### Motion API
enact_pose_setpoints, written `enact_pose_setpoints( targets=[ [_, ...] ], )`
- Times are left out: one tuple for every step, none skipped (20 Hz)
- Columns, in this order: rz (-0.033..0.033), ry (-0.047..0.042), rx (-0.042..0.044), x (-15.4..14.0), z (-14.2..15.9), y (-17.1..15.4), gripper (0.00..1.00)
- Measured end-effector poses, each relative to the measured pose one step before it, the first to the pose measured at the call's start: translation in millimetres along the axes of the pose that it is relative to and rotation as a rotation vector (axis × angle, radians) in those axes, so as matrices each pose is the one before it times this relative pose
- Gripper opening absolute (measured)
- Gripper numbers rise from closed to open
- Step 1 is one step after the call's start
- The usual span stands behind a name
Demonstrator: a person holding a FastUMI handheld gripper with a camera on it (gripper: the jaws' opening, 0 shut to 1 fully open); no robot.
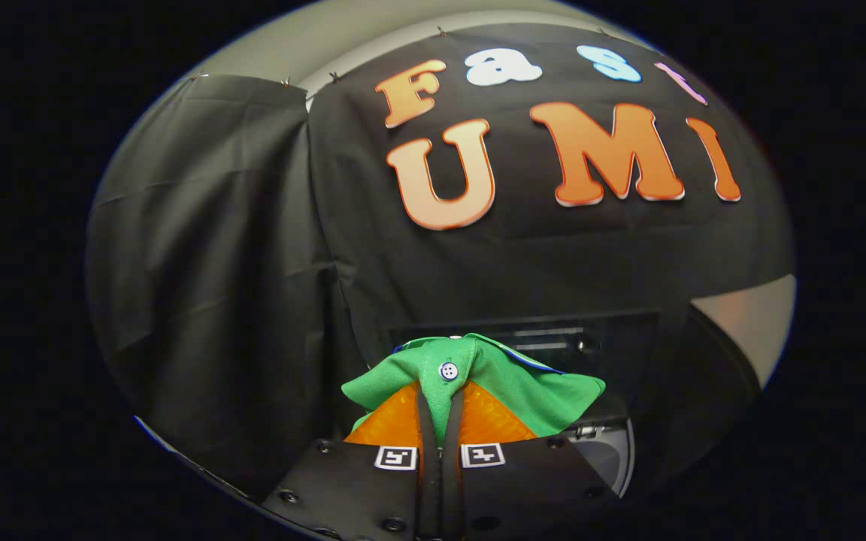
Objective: Put the clothes into the washing machine and then close the washing machine lid.
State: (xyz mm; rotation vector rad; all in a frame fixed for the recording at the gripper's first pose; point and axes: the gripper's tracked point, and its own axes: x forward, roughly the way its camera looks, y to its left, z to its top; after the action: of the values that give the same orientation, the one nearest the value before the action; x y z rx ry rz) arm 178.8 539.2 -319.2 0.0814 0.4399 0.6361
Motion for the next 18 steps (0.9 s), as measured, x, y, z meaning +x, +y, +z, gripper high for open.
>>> enact_pose_setpoints(
  targets=[
    [-0.01360, 0.03589, 0.02550, 7.79, -20.94, -5.27, 0.08],
    [-0.01590, 0.02855, 0.02547, 8.32, -18.46, -6.18, 0.08],
    [-0.01757, 0.03104, 0.02077, 7.64, -16.52, -6.28, 0.08],
    [-0.01762, 0.03132, 0.01996, 8.81, -14.13, -6.38, 0.08],
    [-0.01832, 0.02933, 0.01849, 9.16, -14.36, -6.91, 0.08],
    [-0.01958, 0.03067, 0.01137, 11.85, -13.22, -8.87, 0.08],
    [-0.02056, 0.03428, 0.00582, 7.99, -13.81, -8.43, 0.08],
    [-0.01753, 0.03821, 0.00716, 8.96, -12.97, -8.71, 0.08],
    [-0.01498, 0.04145, 0.01173, 8.52, -11.41, -6.19, 0.08],
    [-0.01563, 0.03586, 0.01550, 9.96, -9.73, -7.04, 0.08],
    [-0.01616, 0.02469, 0.02028, 8.74, -6.74, -6.71, 0.08],
    [-0.01133, 0.02453, 0.01784, 7.07, -5.44, -2.75, 0.08],
    [-0.01323, 0.02669, 0.01407, 7.39, -3.70, -4.75, 0.08],
    [-0.01248, 0.02719, 0.01027, 5.06, -4.52, -3.44, 0.08],
    [-0.01052, 0.02833, 0.00584, 2.73, -5.33, -1.19, 0.08],
    [-0.01046, 0.03108, -0.00186, 5.28, -4.39, -1.06, 0.08],
    [-0.00879, 0.03773, -0.00768, 4.53, -6.76, -1.24, 0.08],
    [-0.00862, 0.02943, -0.00465, 4.19, -4.73, -0.56, 0.08]
  ],
)
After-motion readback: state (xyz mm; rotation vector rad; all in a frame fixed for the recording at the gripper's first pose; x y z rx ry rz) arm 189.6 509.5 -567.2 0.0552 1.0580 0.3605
